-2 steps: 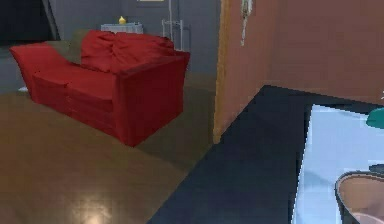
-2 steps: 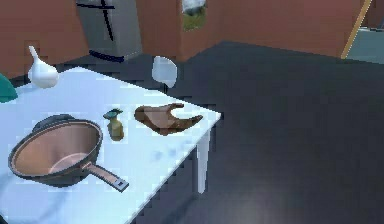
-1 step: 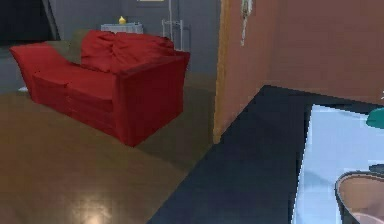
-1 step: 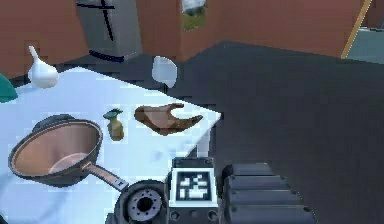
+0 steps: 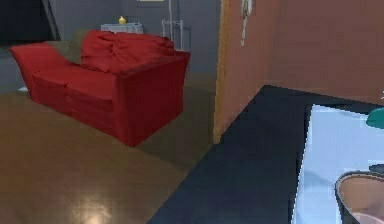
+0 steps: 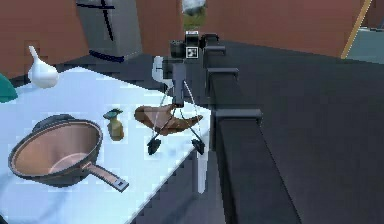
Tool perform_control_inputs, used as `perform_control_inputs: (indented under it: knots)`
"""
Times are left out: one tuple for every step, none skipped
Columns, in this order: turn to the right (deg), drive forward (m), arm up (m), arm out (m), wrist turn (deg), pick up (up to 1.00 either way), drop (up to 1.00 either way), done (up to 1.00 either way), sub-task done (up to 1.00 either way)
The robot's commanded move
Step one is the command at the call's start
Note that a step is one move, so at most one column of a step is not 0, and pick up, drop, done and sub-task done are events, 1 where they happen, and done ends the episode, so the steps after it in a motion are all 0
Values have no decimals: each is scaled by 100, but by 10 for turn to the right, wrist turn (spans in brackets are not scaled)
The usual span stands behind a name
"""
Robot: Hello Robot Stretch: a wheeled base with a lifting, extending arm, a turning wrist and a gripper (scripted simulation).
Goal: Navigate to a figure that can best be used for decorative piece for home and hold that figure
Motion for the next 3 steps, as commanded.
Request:
perform_control_inputs:
  knots:
    - [0, 0, 0, 0, 450, 0, 0, 0, 0]
    - [0, 0, 0, 0, 450, 0, 0, 0, 0]
    - [0, 0, 0, 0, 450, 0, 0, 0, 0]
